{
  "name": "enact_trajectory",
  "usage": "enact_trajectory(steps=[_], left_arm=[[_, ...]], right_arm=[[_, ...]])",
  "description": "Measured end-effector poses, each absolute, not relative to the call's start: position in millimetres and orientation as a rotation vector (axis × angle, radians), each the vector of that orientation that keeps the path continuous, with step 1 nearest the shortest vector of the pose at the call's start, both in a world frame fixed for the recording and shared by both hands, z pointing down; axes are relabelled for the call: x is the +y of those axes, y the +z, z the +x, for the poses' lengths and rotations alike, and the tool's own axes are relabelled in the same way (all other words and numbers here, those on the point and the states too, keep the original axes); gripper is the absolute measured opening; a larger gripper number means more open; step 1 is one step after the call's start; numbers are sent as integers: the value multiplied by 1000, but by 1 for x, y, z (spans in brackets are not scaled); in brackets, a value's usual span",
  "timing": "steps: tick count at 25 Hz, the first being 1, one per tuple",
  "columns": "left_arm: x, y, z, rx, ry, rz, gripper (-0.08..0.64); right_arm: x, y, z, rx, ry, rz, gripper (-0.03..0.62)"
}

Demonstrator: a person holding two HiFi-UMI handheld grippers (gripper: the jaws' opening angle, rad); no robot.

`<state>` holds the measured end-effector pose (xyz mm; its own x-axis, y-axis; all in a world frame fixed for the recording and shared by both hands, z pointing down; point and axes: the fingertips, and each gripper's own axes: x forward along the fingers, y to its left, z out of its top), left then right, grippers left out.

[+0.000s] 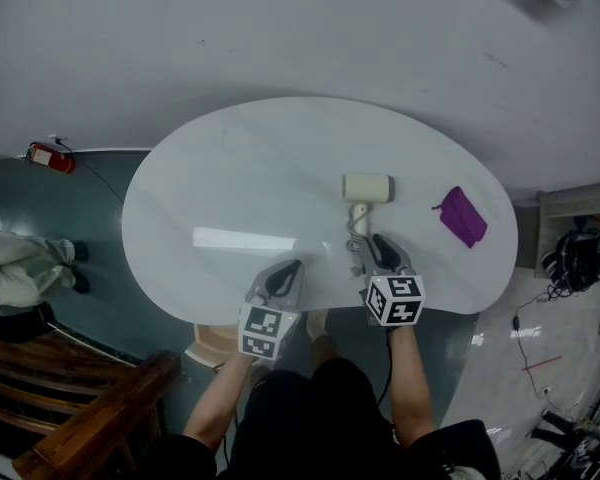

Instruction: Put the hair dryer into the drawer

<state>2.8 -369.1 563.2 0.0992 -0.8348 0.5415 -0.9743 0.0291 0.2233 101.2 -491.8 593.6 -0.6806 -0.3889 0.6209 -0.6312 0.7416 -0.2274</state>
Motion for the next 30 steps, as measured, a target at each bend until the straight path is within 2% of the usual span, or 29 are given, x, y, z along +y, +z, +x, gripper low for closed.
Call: enact_trajectory(steps=[3,7,10,30], left_arm=[[-370,565,2,-1770,331,1824,6],[-371,569,-3,-1779,329,1795,6],[-372,572,-8,-1786,321,1770,6],[-369,588,-23,-1795,297,1680,6]], right_arm=[[-497,603,93,-2376,596,741,137],[-500,621,81,-2337,624,691,237],[-506,634,77,-2307,631,694,272],[-517,672,53,-2199,627,668,280]])
